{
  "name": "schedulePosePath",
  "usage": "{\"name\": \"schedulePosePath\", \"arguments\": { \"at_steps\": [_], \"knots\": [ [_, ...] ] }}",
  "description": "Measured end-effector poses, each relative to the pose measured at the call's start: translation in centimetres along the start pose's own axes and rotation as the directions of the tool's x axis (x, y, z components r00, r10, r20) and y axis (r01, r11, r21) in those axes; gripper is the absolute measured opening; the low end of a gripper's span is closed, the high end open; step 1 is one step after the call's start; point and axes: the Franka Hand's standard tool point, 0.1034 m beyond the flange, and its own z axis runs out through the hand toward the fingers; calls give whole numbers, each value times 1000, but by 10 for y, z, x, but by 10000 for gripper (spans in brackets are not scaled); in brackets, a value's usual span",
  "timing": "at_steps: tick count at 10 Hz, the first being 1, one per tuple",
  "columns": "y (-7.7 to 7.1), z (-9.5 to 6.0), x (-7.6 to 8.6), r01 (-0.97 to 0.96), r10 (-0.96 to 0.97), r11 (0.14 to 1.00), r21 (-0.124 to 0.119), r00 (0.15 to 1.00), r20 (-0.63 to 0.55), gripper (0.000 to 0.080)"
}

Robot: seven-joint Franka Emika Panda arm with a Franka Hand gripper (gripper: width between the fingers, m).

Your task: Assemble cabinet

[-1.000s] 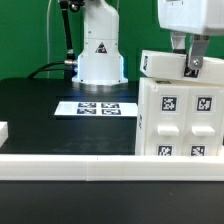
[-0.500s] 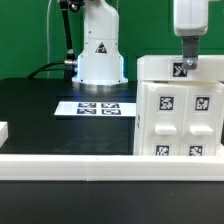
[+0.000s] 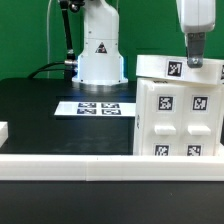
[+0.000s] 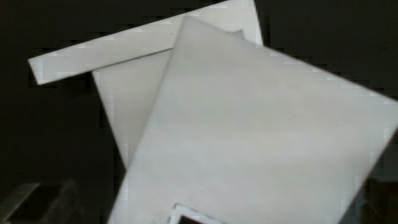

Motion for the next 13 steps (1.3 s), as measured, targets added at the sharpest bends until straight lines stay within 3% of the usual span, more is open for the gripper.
{"name": "schedulePosePath", "arguments": {
  "at_steps": [2, 5, 6, 9, 13],
  "knots": [
    [-3, -12, -4, 4, -4, 1000, 15, 1000, 28, 797],
    [-2, -9, -5, 64, -65, 998, 12, 998, 25, 797],
    [0, -6, -4, 186, -186, 982, -20, 983, 3, 797],
    [-7, -7, -7, 628, -628, 778, -24, 778, 4, 797],
    [-6, -6, -6, 880, -880, 474, -26, 474, 19, 797]
  ]
}}
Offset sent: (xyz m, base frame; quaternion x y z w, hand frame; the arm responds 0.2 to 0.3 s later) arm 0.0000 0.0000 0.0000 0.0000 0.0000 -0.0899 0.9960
